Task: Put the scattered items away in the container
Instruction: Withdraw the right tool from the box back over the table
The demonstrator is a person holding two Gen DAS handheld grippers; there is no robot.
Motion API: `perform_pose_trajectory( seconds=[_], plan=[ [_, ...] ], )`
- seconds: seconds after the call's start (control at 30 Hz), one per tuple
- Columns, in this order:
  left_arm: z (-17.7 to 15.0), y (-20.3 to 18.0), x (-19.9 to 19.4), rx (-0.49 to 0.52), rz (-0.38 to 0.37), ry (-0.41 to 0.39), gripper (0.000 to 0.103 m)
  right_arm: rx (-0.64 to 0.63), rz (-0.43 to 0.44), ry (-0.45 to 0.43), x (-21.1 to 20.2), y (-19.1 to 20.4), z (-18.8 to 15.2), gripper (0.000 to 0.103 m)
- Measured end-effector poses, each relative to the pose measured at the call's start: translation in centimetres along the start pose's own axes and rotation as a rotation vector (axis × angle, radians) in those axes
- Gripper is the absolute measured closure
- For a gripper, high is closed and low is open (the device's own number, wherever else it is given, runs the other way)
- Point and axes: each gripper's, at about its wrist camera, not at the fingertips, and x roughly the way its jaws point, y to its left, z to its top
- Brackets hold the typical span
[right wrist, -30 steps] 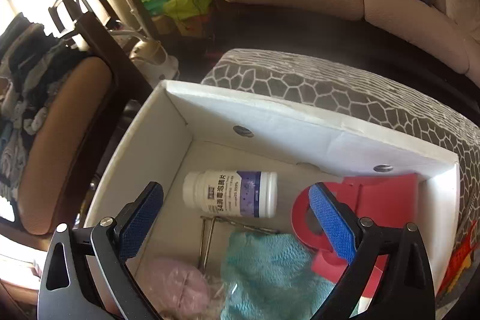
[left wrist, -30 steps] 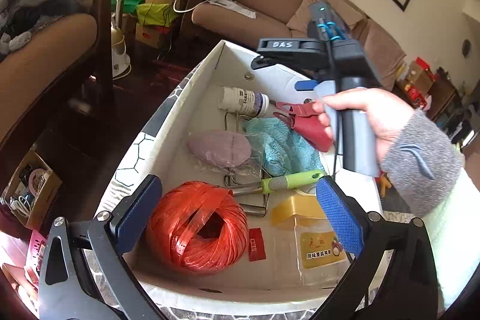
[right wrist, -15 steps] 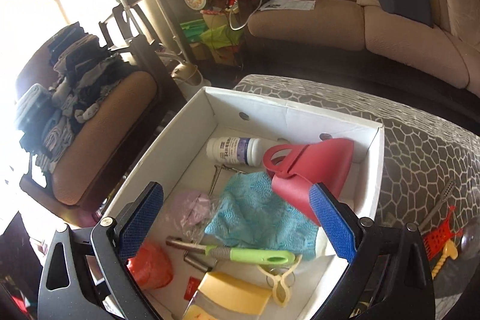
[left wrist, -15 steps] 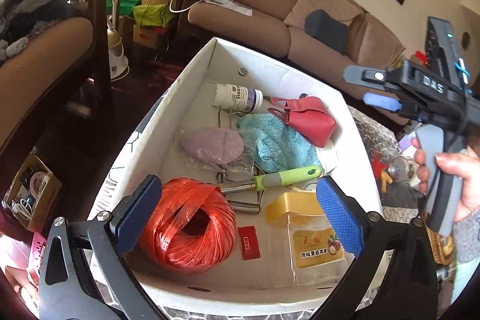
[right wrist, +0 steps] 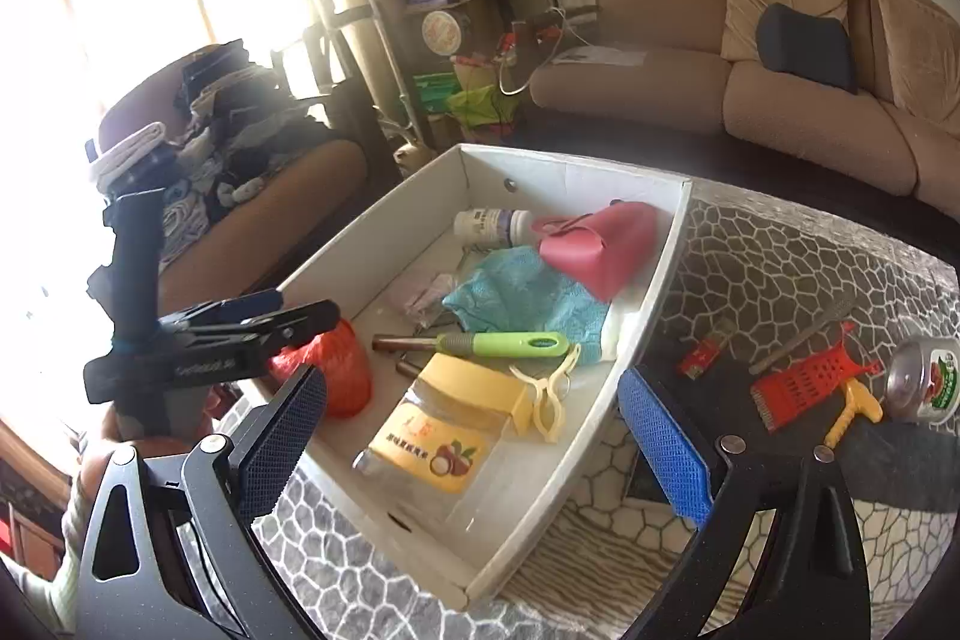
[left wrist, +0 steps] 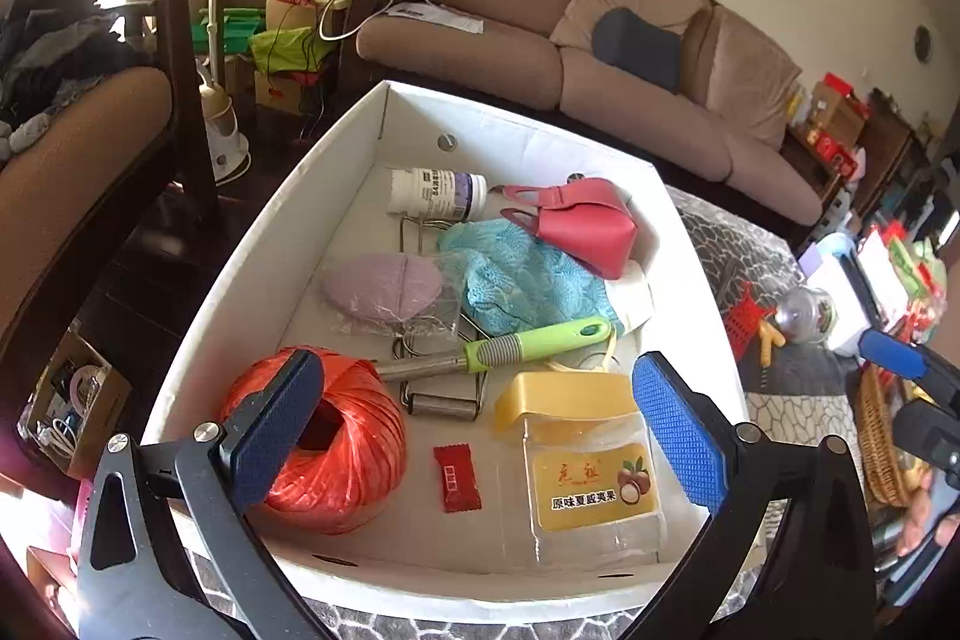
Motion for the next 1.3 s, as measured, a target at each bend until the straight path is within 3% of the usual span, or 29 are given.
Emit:
perform_pose_trajectory(
  seconds=[0.2, 0.5, 0.6, 0.77, 1.1, 1.3],
  plan=[
    [-1.1, -3.8, -0.2, 0.06, -0.018, 0.009, 0.0, 0.007, -0.036, -0.073, -4.7, -1.5, -4.5, 0.003],
    [-2.5, -11.2, -0.4, 0.083, -0.243, -0.001, 0.0, 0.158, -0.143, -0.152, -8.2, -8.6, -9.8, 0.003],
    [-3.0, -13.7, 0.1, 0.111, -0.273, 0.001, 0.0, 0.238, -0.176, -0.156, -8.5, -11.8, -11.2, 0.003],
    [-4.0, -17.5, 0.6, 0.184, -0.269, -0.006, 0.0, 0.377, -0.208, -0.149, -8.6, -16.4, -12.8, 0.003],
    [-9.0, -25.8, 2.8, 0.333, -0.193, 0.025, 0.0, 0.381, -0.302, -0.21, -11.0, -18.4, -13.4, 0.003],
    [-12.1, -28.6, 6.7, 0.335, -0.025, 0.003, 0.0, 0.429, -0.329, -0.249, -13.4, -20.3, -14.2, 0.003]
  ],
)
